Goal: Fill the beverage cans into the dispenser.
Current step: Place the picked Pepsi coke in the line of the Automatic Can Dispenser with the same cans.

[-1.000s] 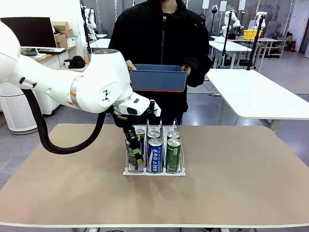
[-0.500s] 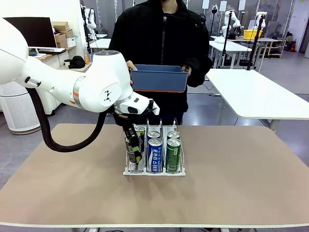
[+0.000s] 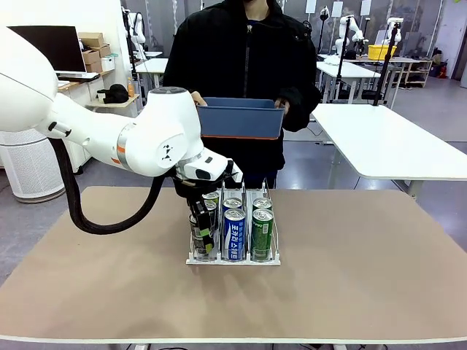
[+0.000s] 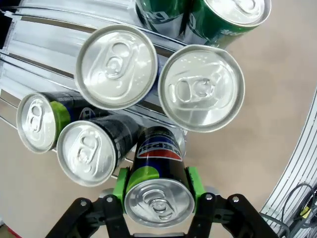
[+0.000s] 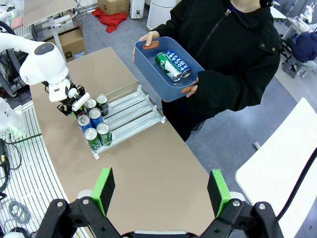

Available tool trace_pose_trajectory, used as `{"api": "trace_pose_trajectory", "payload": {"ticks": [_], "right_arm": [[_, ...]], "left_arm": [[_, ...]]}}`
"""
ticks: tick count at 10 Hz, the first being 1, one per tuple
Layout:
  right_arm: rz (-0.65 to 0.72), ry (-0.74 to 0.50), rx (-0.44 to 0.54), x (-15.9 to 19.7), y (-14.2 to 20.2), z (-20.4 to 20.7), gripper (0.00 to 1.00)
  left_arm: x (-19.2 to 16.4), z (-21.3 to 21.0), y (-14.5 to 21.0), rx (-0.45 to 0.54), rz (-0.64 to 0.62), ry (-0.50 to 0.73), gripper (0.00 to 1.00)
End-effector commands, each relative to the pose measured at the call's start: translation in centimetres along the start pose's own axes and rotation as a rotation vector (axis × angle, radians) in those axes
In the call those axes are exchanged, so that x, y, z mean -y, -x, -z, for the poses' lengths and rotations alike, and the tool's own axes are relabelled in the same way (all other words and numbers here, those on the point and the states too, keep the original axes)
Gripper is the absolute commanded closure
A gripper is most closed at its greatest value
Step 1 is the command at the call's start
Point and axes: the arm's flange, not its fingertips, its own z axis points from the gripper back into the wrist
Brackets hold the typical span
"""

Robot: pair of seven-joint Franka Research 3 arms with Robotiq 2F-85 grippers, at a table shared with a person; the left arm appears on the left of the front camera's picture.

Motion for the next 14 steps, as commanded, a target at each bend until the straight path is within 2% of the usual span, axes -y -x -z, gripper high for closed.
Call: {"api": "trace_pose_trajectory", "payload": {"ticks": [1,2,3,7,8,9,10,11,12,14], "right_arm": [[-0.001,0.0,0.001,-0.1,0.0,0.0,0.0],[-0.001,0.0,0.001,-0.1,0.0,0.0,0.0],[-0.001,0.0,0.001,-0.1,0.0,0.0,0.0],[-0.001,0.0,0.001,-0.1,0.0,0.0,0.0],[-0.001,0.0,0.001,-0.1,0.0,0.0,0.0],[-0.001,0.0,0.001,-0.1,0.0,0.0,0.0],[-0.001,0.0,0.001,-0.1,0.0,0.0,0.0],[-0.001,0.0,0.001,-0.1,0.0,0.0,0.0],[-0.001,0.0,0.001,-0.1,0.0,0.0,0.0],[-0.001,0.0,0.001,-0.1,0.0,0.0,0.0]], "left_arm": [[-0.2,0.2,0.1,0.012,0.019,0.038,0.43],[0.0,0.5,0.1,0.008,0.029,0.11,0.43],[0.1,0.4,-0.1,-0.002,0.006,0.011,0.43],[0.1,0.4,-0.1,-0.002,0.006,0.011,0.43],[0.0,0.6,-0.3,0.004,0.013,0.026,0.23],[0.3,-0.2,-0.3,0.019,0.009,0.017,0.23],[0.7,-1.4,-0.3,0.021,0.0,0.004,0.03],[1.0,-2.9,-0.2,0.017,-0.025,-0.01,0.19],[1.4,-3.9,-0.1,0.021,-0.038,-0.024,0.0],[1.9,-5.4,0.0,0.035,-0.076,-0.04,0.0]]}}
